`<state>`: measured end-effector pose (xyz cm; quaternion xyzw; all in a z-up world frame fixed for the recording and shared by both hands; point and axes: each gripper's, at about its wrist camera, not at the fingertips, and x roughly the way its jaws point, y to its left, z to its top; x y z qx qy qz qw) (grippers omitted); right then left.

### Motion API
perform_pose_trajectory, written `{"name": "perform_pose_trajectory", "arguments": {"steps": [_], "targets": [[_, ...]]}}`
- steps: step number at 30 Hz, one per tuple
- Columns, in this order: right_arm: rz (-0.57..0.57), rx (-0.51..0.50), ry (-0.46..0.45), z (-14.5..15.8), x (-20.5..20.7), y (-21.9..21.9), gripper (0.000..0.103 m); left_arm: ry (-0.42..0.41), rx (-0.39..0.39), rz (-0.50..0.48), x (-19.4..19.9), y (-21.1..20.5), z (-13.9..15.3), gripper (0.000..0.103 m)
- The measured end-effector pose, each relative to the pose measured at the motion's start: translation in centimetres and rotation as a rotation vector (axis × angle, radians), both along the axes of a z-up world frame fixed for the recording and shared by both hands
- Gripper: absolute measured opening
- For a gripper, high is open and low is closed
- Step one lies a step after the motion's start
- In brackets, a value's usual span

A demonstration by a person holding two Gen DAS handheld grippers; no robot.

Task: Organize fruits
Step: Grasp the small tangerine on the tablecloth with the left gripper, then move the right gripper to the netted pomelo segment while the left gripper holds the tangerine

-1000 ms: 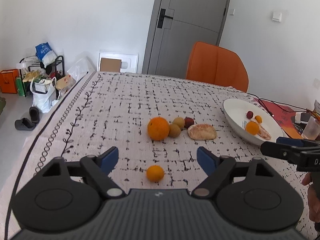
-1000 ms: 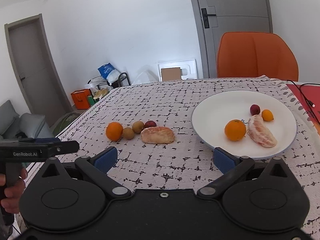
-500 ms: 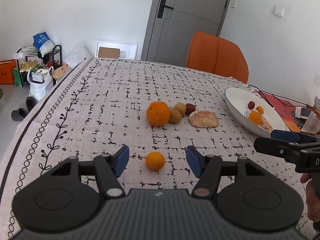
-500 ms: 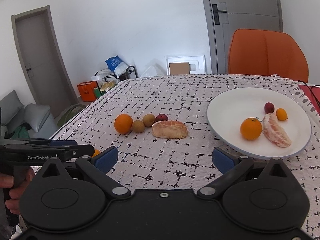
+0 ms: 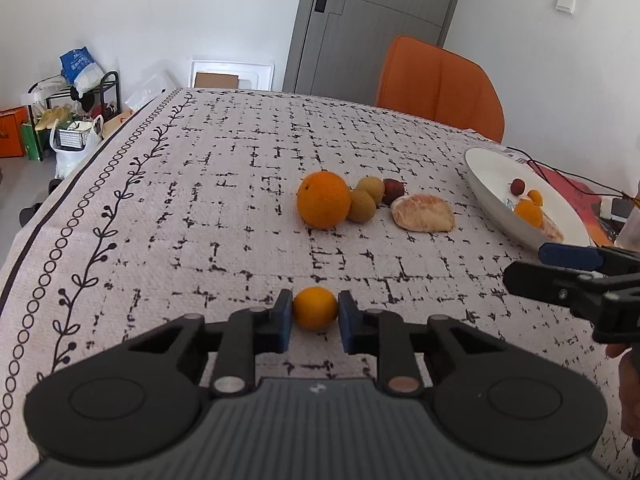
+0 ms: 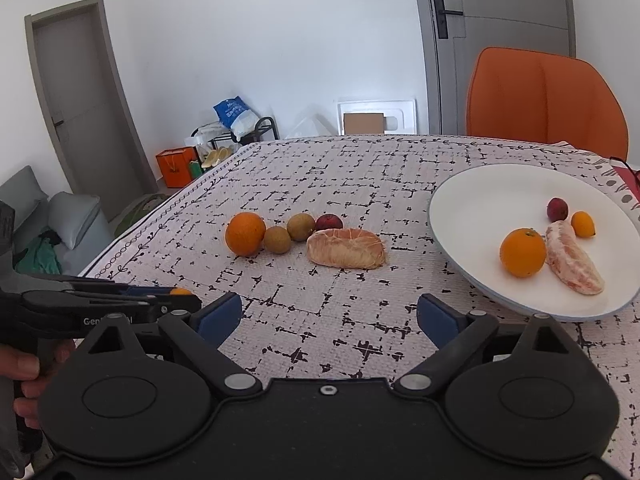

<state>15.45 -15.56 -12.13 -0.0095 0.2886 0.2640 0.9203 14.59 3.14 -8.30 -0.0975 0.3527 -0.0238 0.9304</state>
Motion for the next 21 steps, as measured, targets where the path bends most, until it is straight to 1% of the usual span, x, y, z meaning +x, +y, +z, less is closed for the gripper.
{"name": "perform_pose_trajectory", "arguments": {"steps": [7,11,17,21], "targets": [[0.005,-0.008,0.002,-0.2,1.1,0.7,0.094,-0.010,0.003,0.021,0.6,0.6,0.4,0.022],[0.014,-0.011,0.002,-0.3,1.8,1.1,0.089,-0.012,0.001,0.028,0.9,0.9,0.3,0.022],[0.023,-0.029,0.002,-0.4,2.8,1.8,0.087,-0.019,-0.001,0.042,1.3,1.5,0.3,0.022],[0.023,-0.045,-0.010,-0.4,3.7,2.2,0.085,-0.022,0.000,0.052,1.4,1.9,0.3,0.022]]}}
